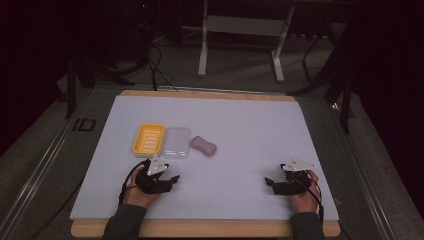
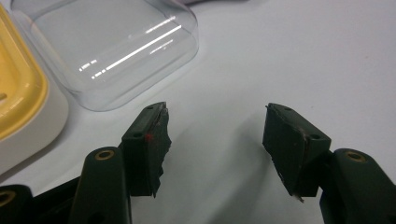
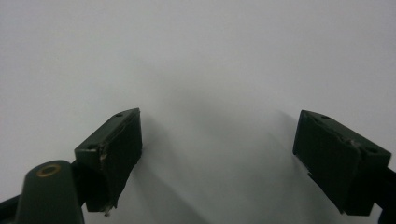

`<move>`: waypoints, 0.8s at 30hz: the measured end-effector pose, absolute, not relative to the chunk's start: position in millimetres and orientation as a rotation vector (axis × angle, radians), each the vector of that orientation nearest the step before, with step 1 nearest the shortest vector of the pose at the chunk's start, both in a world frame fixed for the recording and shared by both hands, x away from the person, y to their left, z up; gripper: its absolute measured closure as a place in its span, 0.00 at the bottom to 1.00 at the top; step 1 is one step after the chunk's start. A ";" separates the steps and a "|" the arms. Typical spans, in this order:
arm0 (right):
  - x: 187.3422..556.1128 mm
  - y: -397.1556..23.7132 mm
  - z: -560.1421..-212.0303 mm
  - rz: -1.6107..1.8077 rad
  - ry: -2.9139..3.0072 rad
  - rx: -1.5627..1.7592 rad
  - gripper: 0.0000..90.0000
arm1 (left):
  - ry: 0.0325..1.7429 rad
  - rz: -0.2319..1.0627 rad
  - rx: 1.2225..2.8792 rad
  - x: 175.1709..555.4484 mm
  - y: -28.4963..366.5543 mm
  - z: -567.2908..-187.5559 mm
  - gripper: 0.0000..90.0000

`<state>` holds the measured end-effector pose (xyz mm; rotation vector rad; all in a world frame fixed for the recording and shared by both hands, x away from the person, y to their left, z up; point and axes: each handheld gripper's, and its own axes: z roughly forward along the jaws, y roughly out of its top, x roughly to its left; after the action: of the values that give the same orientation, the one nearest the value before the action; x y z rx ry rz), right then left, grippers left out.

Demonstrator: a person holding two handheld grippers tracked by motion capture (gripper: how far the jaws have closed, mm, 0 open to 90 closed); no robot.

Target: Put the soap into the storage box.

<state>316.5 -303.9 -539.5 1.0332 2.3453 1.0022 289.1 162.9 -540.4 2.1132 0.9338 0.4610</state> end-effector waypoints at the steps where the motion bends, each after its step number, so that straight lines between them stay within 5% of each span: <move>1: 315.7 -303.6 -539.5 1.007 2.349 1.018 0.16 | 0.936 0.458 2.108 289.0 163.3 -540.3 0.45; 24: 306.1 -308.3 -537.0 1.128 2.314 0.904 0.20 | 0.842 0.382 2.140 309.5 162.5 -501.2 0.54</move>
<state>306.1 -308.3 -537.0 0.9042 2.3142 1.1280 309.5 162.5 -501.2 2.1405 0.8418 0.3816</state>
